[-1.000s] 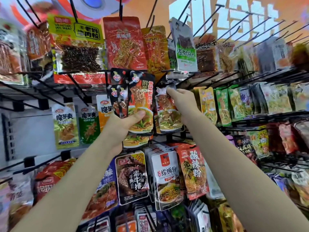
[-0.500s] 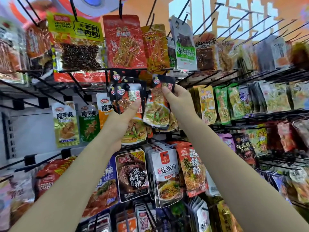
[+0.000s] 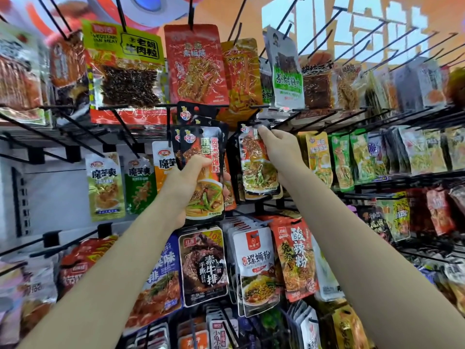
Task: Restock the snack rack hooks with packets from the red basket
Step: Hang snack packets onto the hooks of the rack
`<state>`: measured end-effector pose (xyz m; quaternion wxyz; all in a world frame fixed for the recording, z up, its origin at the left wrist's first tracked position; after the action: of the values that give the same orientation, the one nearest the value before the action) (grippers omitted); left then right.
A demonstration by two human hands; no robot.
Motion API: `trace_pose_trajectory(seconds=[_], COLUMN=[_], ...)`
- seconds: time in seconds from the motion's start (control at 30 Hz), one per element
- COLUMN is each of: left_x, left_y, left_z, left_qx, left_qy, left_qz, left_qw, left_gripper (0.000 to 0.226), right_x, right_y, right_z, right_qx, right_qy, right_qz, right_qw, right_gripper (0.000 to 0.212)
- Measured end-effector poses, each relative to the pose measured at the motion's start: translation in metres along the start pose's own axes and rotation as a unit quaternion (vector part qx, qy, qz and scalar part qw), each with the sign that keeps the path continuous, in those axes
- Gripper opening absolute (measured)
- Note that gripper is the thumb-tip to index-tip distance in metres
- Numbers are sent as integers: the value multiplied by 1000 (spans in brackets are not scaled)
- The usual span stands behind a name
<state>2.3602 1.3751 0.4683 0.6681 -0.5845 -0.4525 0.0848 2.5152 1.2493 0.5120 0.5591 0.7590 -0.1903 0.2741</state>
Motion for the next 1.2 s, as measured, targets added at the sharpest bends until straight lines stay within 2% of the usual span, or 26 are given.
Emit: trace_pose_trajectory(seconds=[0.1,0.23,0.3,0.37,0.4,0.43,0.5,0.57,0.63,0.67,0.73,0.83,0.9,1.03,1.2], left_x=[1,2,3,0,0,0,2,4,2,3,4,3,3,2,8], left_y=[0,6,7,7,7,8,8,6,3,2,3,4,5,6,13], left_z=[-1,-1,-1,-2,-3,-4,-4,-3,-4,-5,-7,-9,-10,-12,0], left_qx=[-23,-3,-2,-13,-21,-24,-22,-20,-14,-14,-11,-9,-8,-41,-50], left_qy=[12,20,5,19,26,30,16,0,2,1,-2,-13,-9,-3,-38], left_qz=[-40,-72,-81,-79,-77,-75,-81,-93,-104,-108,-111,-107,-104,-72,-47], left_qw=[999,997,997,997,996,996,996,995,994,994,994,994,995,997,997], left_gripper=[33,7,14,40,51,53,33,21,36,41,30,11,13,33,24], right_x=[-2,-6,-11,-12,-10,-8,-12,-22,-41,-48,-53,-50,-49,-49,-31], right_y=[0,0,0,-4,-6,-5,1,5,11,11,9,6,4,2,-7], right_z=[2,7,7,7,7,8,12,13,7,3,-1,0,1,0,8], right_qx=[2,-10,-8,-15,-25,-34,-31,-6,1,-2,-5,5,15,51,88], right_qy=[-3,0,1,-18,-36,-61,-100,-61,56,110,149,143,144,134,81], right_qz=[-2,4,3,0,11,34,88,119,120,116,112,103,97,93,38], right_qw=[1000,1000,1000,1000,999,997,991,991,991,987,982,984,985,985,992], right_gripper=[53,46,33,40,37,30,21,31,44,46,40,36,33,23,7])
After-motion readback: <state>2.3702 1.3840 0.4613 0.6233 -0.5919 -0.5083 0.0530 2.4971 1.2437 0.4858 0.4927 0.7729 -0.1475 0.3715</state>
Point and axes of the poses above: each hand's wrist, its own x-axis towards the middle knuckle, its own z-axis out of the back of the hand, y = z × x, the point moved 3 cm from there along x, towards the middle knuckle, and after that the axes turned 12 degrees about -y, right-handed, at the moved point
